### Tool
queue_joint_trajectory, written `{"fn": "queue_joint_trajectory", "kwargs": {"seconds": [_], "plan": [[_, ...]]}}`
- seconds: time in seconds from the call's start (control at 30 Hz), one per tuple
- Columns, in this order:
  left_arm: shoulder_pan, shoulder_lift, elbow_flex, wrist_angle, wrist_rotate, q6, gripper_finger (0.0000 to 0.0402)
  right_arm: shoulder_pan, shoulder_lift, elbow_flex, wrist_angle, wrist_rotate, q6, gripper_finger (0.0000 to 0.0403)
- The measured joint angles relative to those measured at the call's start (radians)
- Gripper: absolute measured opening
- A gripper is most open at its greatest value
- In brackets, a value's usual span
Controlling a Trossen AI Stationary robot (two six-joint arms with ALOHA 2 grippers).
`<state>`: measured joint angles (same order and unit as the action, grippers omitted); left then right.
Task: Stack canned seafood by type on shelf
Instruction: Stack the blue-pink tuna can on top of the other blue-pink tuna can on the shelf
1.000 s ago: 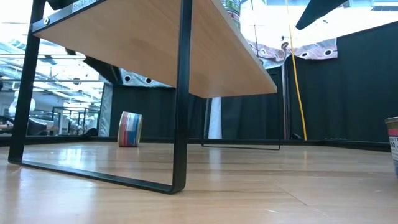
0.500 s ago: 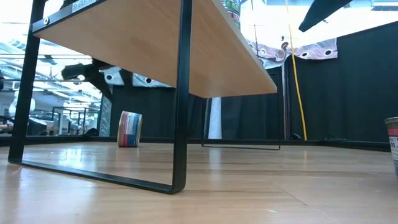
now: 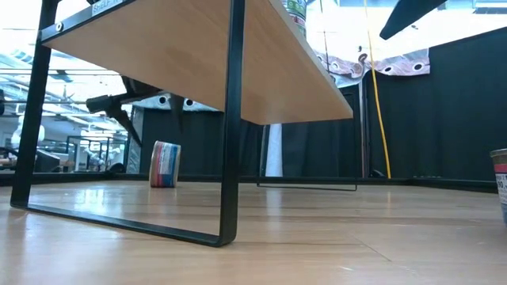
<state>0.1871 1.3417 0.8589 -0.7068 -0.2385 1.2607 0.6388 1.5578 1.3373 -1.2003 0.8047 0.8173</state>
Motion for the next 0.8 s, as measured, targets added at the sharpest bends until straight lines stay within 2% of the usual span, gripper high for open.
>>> {"fn": "queue_joint_trajectory", "kwargs": {"seconds": [0.2,0.6,0.7,0.8], "plan": [[0.0,0.043,0.0,0.048,0.001,0.058,0.036,0.0,0.0,0.0,0.013,0.001,-0.035,0.0002],[0.001,0.15,0.0,0.088,-0.003,0.082,0.036,0.0,0.0,0.0,0.024,-0.012,-0.06,0.0002],[0.002,0.159,0.0,0.084,-0.005,0.082,0.0344,0.0,0.0,0.0,0.025,-0.027,-0.063,0.0002],[0.002,0.162,0.0,0.091,-0.016,0.083,0.0305,0.0,0.0,0.0,0.03,-0.029,-0.063,0.0002]]}}
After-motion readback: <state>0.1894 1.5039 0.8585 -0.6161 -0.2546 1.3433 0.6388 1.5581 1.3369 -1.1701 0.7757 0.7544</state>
